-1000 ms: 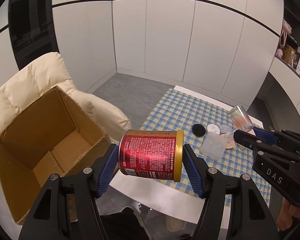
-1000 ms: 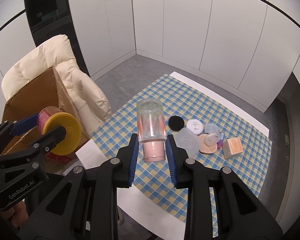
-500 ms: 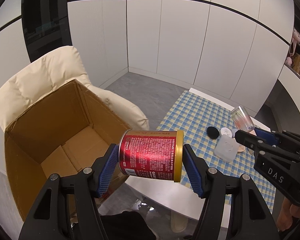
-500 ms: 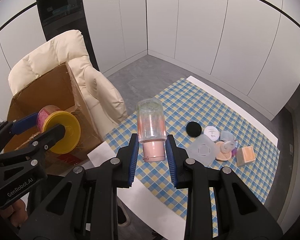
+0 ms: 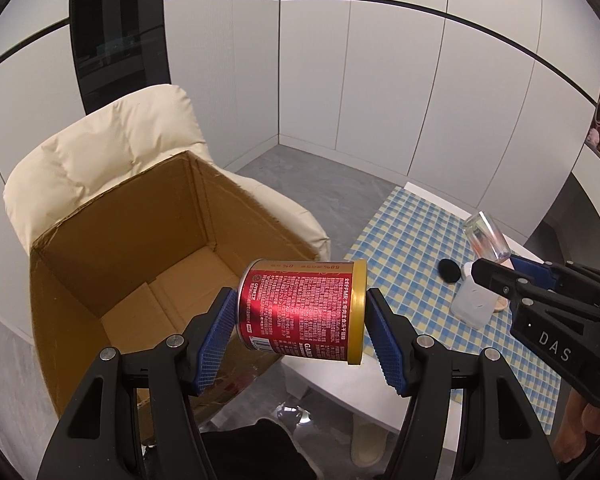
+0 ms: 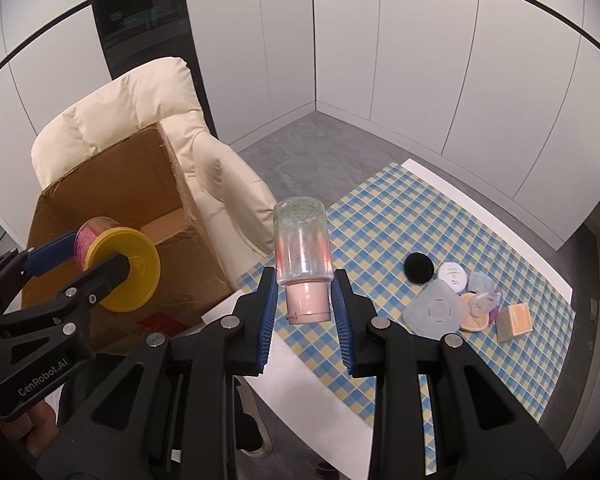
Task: Organize objects
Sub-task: 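Lift the red can and glass bottle and carry both toward the cardboard box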
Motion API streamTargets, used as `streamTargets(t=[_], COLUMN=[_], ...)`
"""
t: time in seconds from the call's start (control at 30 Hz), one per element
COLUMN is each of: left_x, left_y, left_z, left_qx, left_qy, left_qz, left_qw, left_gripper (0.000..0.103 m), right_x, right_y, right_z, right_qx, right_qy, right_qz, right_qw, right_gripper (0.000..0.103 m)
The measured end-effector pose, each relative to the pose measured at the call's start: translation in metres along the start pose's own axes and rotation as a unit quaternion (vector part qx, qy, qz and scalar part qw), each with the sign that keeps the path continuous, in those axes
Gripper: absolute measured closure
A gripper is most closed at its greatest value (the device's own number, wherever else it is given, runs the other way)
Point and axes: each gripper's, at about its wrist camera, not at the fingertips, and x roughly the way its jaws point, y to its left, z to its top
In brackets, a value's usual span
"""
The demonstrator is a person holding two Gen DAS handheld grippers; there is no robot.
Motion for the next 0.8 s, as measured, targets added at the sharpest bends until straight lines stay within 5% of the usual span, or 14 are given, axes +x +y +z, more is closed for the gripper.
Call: streamTargets(t=[0.8], left_x=[-0.009], left_y=[0.060], left_z=[-0.008], left_qx=[-0.038], left_qy=[0.000], left_qz=[0.041], left_qw=[0.9984], left_gripper=[0.038], right_x=[0.014], right_y=[0.065], right_z=[0.014], right_qx=[-0.051], right_qy=[0.000], right_qz=[0.039], right_qw=[0.998], right_gripper=[0.075])
